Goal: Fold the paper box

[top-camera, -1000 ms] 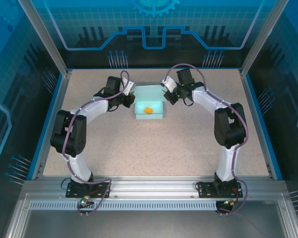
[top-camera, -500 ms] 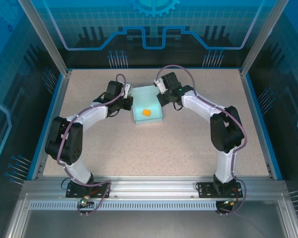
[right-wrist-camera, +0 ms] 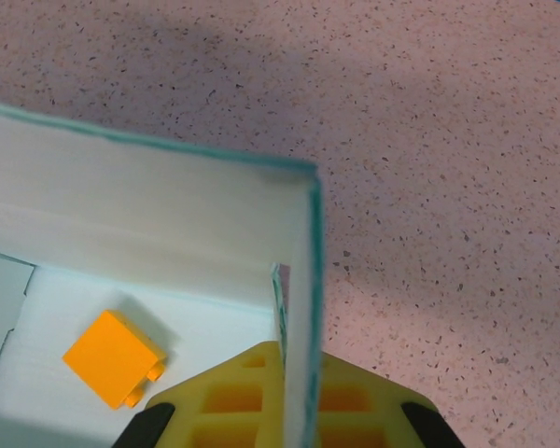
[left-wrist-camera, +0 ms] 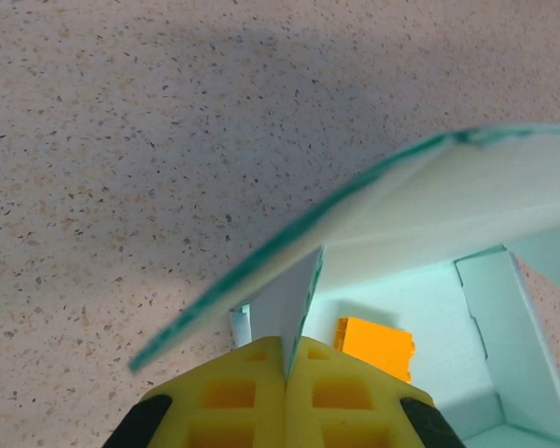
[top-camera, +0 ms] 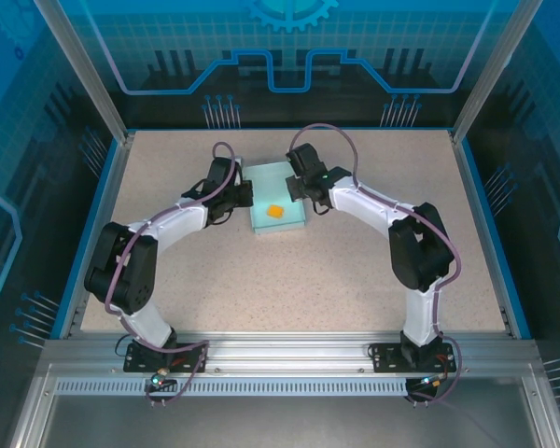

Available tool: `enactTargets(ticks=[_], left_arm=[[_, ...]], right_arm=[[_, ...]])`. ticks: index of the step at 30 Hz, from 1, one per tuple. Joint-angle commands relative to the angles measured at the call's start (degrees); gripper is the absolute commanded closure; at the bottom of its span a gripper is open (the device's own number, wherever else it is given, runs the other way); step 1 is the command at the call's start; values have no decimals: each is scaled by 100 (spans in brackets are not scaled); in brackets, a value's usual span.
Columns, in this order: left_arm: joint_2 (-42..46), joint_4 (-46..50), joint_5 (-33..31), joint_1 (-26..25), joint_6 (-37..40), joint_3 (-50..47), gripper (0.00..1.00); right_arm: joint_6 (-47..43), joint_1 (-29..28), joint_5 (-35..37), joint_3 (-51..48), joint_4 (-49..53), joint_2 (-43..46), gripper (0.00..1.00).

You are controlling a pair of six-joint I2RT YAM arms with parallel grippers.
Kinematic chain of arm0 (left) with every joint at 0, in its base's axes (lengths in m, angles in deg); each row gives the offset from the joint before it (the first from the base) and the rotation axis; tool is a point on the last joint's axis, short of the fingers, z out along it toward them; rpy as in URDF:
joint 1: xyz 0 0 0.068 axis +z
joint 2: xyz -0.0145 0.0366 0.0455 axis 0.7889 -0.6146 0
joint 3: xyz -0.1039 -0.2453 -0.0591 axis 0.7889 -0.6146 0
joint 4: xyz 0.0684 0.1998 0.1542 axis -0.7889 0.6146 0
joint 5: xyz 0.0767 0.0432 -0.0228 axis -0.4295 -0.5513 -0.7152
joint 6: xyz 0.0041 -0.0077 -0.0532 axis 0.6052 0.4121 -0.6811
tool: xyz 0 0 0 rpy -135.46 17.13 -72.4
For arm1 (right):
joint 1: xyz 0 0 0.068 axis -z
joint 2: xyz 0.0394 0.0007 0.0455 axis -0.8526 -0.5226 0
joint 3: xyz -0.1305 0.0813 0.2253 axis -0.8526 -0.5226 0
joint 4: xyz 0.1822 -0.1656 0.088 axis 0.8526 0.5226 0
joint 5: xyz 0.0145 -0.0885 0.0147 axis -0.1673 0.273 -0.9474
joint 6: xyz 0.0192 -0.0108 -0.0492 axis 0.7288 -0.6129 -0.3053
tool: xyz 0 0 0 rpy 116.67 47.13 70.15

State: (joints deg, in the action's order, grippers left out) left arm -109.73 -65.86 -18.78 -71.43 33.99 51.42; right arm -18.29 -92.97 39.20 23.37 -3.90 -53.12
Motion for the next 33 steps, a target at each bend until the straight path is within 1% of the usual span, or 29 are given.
enactTargets(ticks=[1, 6, 9, 15, 24, 33], left_arm=[[310, -451, -319, -40, -591, -60, 100], [359, -720, -621, -138, -1005, -179, 100], [396, -799, -937, -255, -1074, -250, 100], [451, -1079, -1346, -360, -1171, -468, 100], [364, -1245, -1512, -456, -1211, -491, 100], [326, -1361, -1487, -540, -1275, -630, 100]], right_arm=[[486, -85, 340, 79, 135, 92, 99], [763, -154, 469, -71, -45, 116, 99], [872, -169, 558, -137, -101, 137, 99], [1052, -195, 643, -244, -248, 151, 99], [1258, -228, 575, -375, -433, 131, 99], [1501, -285, 593, -481, -576, 52, 99]])
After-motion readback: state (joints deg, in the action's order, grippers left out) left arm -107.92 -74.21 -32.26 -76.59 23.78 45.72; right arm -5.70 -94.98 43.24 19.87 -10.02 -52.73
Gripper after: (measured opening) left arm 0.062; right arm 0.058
